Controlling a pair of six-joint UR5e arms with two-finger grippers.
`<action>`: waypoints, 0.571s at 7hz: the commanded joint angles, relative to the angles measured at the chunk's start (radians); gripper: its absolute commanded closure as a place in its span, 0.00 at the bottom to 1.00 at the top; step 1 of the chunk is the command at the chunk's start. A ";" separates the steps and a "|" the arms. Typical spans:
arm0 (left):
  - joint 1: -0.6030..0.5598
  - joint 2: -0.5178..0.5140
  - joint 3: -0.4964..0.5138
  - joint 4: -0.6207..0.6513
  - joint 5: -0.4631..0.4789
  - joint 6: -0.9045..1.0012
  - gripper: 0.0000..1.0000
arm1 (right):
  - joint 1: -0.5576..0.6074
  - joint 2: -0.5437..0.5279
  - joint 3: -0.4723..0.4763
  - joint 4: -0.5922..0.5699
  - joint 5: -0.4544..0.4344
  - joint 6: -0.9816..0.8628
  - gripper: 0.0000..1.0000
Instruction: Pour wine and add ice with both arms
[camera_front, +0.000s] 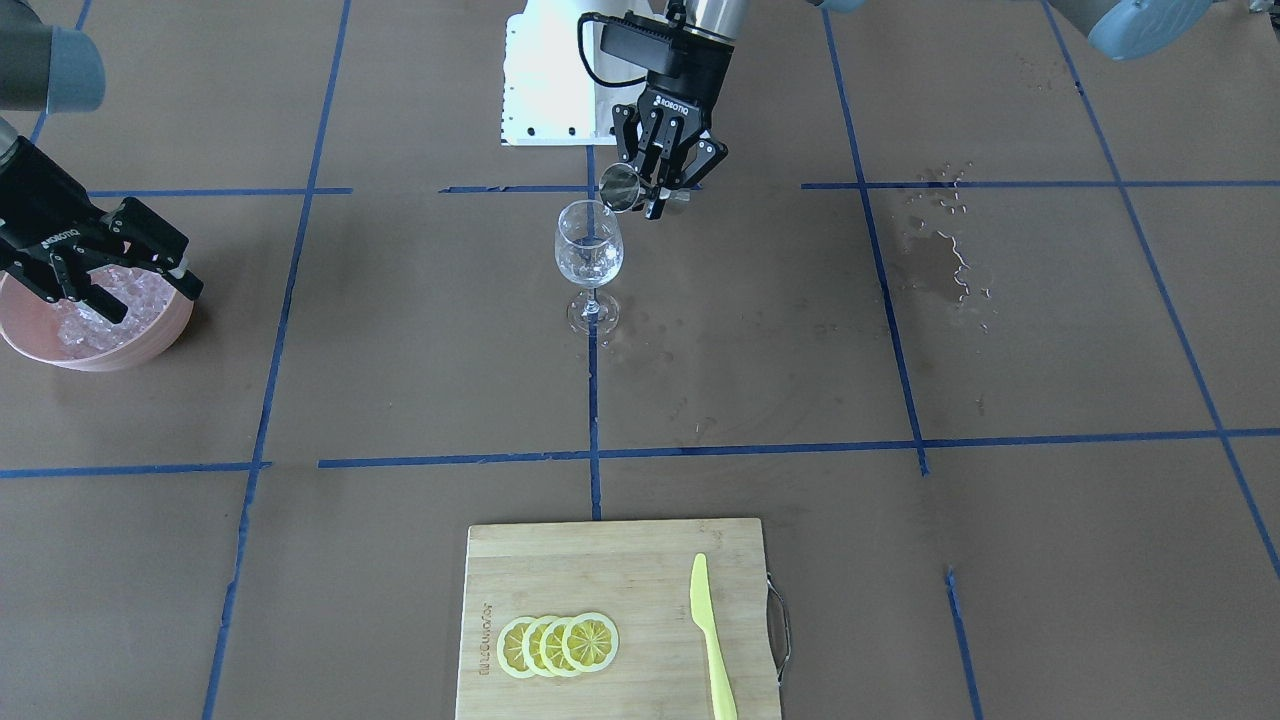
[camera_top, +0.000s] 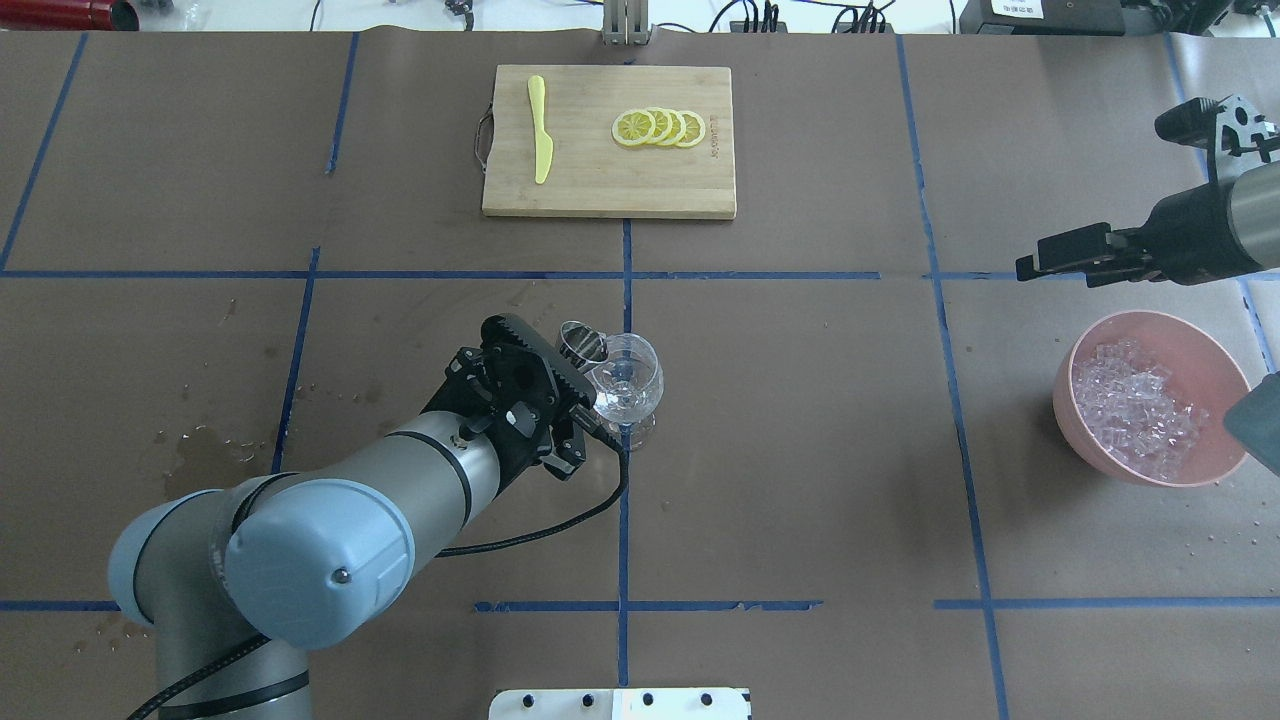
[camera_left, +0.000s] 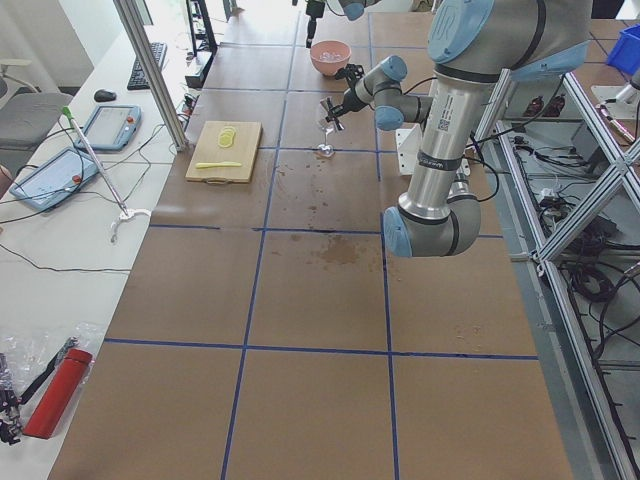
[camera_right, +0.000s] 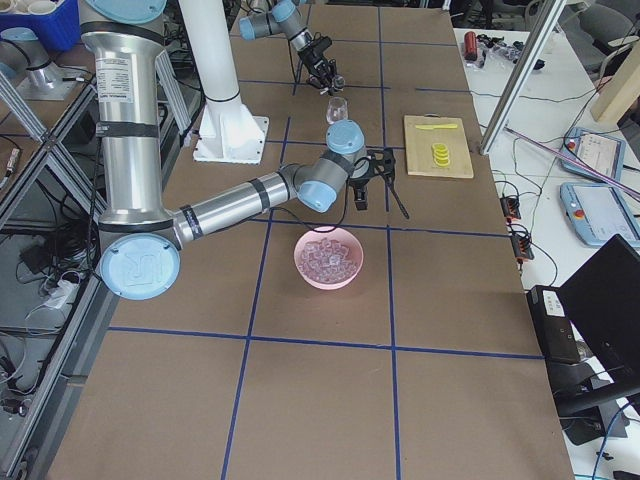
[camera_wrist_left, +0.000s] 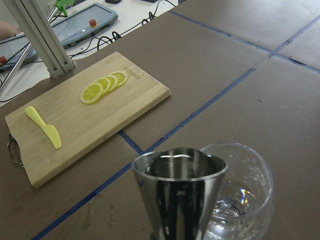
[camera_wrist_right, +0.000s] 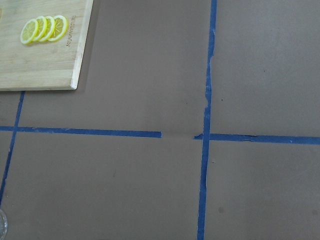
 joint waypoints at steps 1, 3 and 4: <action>-0.015 -0.055 0.000 0.123 -0.034 0.064 1.00 | 0.000 -0.003 0.001 0.000 0.000 0.000 0.00; -0.017 -0.104 -0.003 0.243 -0.037 0.128 1.00 | 0.000 -0.009 0.000 0.000 0.000 -0.002 0.00; -0.017 -0.117 -0.003 0.271 -0.035 0.132 1.00 | 0.000 -0.011 0.000 0.002 0.002 -0.002 0.00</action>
